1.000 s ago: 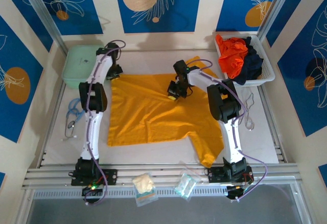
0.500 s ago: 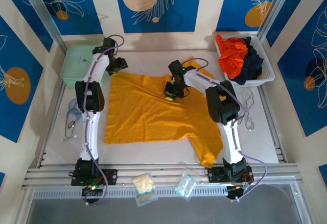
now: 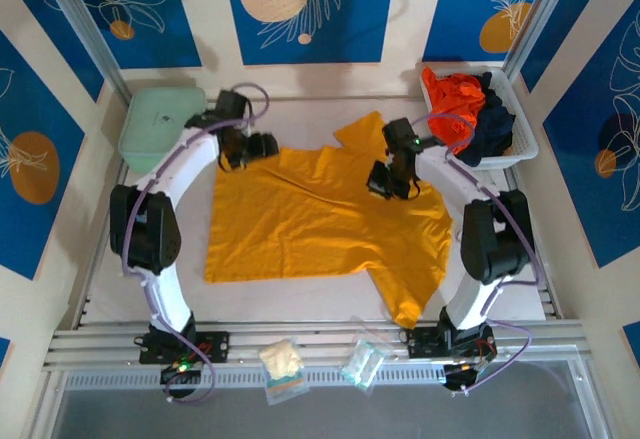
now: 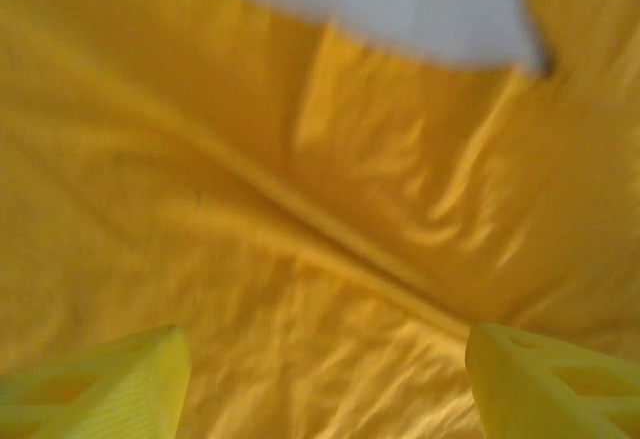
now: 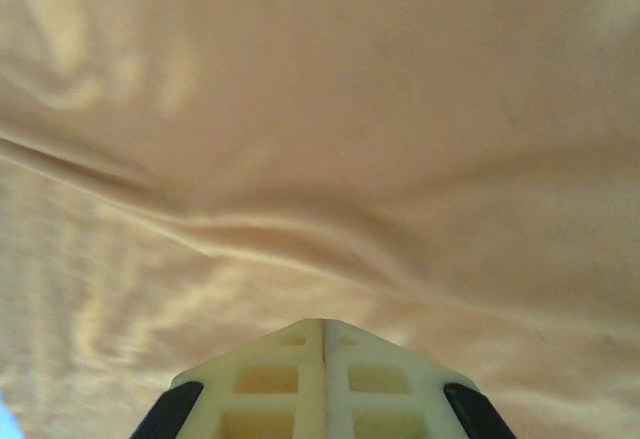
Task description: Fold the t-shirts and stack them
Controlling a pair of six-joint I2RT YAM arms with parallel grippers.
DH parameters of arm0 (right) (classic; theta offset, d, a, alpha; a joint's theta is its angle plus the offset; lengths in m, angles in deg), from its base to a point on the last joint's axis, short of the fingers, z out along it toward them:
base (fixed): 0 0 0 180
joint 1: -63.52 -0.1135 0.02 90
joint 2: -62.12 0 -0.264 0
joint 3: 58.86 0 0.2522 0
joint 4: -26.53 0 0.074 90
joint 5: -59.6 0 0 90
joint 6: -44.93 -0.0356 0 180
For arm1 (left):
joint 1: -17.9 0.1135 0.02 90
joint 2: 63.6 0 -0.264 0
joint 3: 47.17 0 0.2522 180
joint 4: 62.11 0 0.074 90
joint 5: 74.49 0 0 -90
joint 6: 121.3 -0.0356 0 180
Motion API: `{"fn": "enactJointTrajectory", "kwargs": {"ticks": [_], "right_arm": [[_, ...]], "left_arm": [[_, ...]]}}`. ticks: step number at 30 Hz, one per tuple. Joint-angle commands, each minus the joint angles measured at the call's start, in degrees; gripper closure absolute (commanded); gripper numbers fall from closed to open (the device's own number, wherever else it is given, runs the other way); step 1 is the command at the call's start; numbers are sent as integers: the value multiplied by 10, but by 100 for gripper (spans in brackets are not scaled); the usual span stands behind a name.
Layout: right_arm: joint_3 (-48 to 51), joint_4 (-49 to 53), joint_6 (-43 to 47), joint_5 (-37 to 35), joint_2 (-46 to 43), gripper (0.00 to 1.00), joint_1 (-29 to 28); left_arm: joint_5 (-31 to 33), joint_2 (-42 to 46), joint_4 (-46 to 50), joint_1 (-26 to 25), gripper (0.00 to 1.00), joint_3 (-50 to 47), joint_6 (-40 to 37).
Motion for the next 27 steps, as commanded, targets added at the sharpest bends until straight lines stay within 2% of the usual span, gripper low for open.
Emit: {"fn": "enactJointTrajectory", "kwargs": {"ticks": [1,6,10,18,27], "right_arm": [[87,24,4,-10,-62,100,-8],[196,-8,-25,-6,-110,100,1],[219,-50,-31,5,-75,100,16],[107,-47,-5,-23,67,100,32],[-39,-4,20,-27,159,100,60]], "left_arm": [[13,20,-31,-23,30,-125,34],[42,33,-56,-55,31,-230,60],[78,15,-52,-56,31,-250,63],[134,-66,-24,-37,32,-173,34],[158,-149,21,-21,31,-25,-11]]}}
